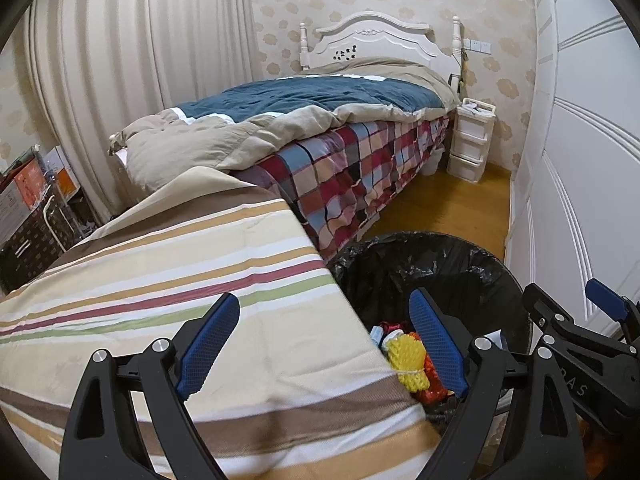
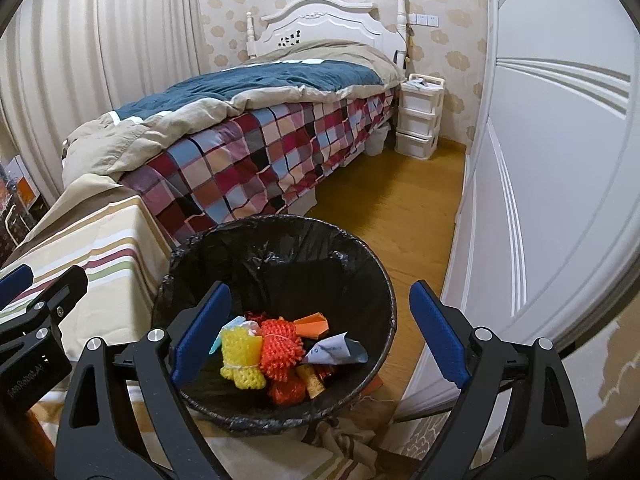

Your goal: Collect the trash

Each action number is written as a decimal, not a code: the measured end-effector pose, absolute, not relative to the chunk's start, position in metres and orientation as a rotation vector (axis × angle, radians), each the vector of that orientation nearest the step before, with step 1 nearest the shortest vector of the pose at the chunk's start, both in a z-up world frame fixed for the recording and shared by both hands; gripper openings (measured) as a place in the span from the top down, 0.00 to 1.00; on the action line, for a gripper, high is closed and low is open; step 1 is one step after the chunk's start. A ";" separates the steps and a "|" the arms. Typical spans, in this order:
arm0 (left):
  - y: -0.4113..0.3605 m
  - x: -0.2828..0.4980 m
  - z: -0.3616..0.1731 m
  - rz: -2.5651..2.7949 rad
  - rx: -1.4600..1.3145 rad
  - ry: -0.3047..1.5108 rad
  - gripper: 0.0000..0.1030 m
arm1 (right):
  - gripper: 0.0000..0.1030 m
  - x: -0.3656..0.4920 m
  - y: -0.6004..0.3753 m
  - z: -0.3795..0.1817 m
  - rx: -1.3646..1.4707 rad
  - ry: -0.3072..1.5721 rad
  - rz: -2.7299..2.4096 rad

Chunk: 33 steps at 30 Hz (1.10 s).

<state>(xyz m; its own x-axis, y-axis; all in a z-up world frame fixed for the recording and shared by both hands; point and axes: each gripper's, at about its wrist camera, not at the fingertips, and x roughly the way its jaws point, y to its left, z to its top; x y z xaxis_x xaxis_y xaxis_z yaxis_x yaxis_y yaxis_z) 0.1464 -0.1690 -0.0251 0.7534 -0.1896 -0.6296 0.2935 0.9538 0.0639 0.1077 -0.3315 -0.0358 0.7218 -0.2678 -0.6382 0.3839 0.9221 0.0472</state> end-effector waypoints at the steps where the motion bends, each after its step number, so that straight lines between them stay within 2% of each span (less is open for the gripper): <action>1: -0.166 0.143 -0.023 -0.263 0.161 0.664 0.16 | 0.14 0.106 -0.330 -0.034 0.181 0.672 -0.360; 33: -0.078 0.035 0.025 -0.153 0.081 0.544 0.12 | 0.12 0.006 -0.255 0.025 0.111 0.531 -0.245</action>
